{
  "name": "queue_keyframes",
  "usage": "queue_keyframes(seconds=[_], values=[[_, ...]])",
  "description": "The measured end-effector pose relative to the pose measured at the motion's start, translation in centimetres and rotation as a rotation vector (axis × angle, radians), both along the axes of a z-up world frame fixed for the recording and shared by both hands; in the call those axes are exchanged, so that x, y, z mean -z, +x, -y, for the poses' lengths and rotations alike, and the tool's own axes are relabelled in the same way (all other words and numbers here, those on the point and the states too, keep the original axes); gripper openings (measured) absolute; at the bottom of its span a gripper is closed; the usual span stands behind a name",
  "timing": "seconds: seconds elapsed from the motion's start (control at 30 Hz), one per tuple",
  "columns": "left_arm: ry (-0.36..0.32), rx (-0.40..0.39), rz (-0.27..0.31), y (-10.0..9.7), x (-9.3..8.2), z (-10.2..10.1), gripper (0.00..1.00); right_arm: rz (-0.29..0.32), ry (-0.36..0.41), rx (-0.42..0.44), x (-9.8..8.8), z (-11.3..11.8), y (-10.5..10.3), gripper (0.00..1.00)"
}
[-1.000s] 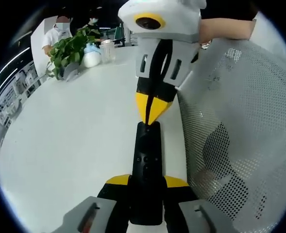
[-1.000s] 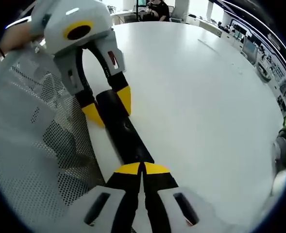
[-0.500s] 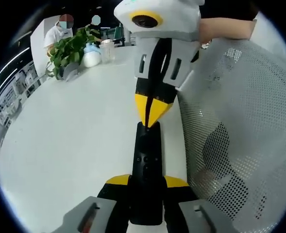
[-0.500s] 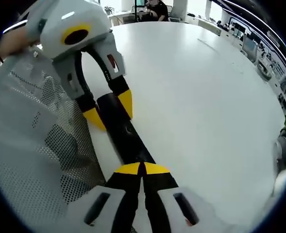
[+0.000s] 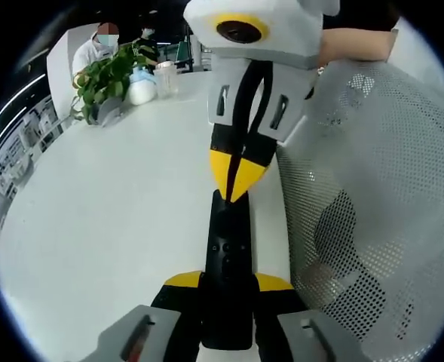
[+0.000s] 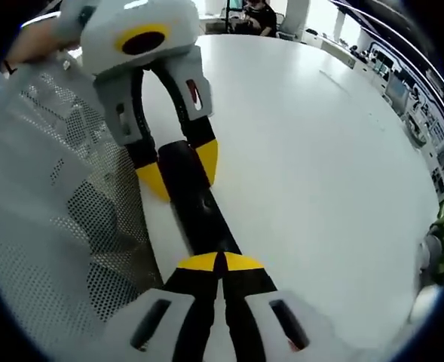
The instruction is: Press the specified remote control buttons in sequence, fully releasing each button before pressing the next.
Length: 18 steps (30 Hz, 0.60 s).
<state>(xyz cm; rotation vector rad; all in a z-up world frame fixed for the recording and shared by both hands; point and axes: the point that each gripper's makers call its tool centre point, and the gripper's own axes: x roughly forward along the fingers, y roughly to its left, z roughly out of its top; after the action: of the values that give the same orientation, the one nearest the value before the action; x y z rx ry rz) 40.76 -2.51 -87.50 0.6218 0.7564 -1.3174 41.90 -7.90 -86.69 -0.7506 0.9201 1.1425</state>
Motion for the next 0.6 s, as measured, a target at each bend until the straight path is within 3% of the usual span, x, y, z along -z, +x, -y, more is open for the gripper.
queue_keyframes(seconds=[0.6], values=[[-0.003,-0.002,-0.001,-0.03,-0.02,0.00,0.24,-0.017,0.023,0.014,-0.09,-0.42,0.26,0.00]])
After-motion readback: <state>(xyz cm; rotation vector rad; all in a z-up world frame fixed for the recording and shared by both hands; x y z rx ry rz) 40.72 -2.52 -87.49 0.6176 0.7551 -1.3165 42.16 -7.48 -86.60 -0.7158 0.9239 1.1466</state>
